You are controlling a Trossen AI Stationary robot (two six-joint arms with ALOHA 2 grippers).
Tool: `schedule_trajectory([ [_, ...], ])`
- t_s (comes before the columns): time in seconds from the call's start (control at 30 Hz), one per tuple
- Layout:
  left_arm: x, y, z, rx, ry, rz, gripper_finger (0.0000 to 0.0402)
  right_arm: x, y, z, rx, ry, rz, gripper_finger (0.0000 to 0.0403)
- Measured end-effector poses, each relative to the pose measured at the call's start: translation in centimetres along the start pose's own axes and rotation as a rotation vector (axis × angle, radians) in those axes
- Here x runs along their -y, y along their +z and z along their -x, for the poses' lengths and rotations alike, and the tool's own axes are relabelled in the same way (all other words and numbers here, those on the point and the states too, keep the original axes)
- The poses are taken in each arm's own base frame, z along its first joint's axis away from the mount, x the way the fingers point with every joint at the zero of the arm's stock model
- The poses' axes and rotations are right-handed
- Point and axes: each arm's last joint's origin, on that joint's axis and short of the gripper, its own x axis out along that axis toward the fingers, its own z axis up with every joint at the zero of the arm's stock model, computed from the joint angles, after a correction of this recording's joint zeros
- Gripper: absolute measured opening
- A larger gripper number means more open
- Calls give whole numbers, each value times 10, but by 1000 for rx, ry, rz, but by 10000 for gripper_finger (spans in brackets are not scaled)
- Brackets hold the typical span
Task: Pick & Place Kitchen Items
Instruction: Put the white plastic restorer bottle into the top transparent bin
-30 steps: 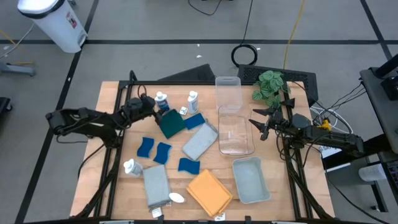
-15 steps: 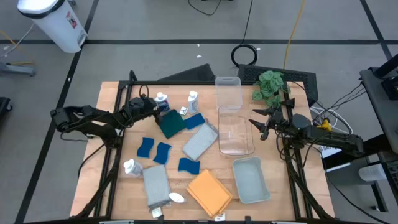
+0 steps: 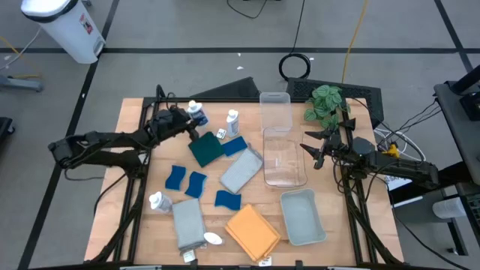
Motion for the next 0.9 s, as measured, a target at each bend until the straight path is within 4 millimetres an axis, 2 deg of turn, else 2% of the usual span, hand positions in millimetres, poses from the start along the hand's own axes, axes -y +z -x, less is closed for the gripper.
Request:
schedule_trajectory([
  [0.23, 6, 52, -4, -40, -28, -19, 117, 0, 0, 0, 0, 0, 0, 228],
  [0.43, 21, 89, -2, 53, -92, -98, 117, 0, 0, 0, 0, 0, 1, 228],
  [0.57, 29, 114, 2, 117, -136, -106, 117, 0, 0, 0, 4, 0, 115, 228],
  [0.7, 41, 129, 3, 158, -269, -116, 117, 0, 1, 0, 10, 1, 134, 228],
  [0.8, 52, 129, -1, 139, -376, -130, 117, 0, 3, 0, 27, 1, 21, 228],
  [0.9, 61, 131, -7, 140, -403, -167, 117, 0, 7, 0, 74, 11, -266, 228],
])
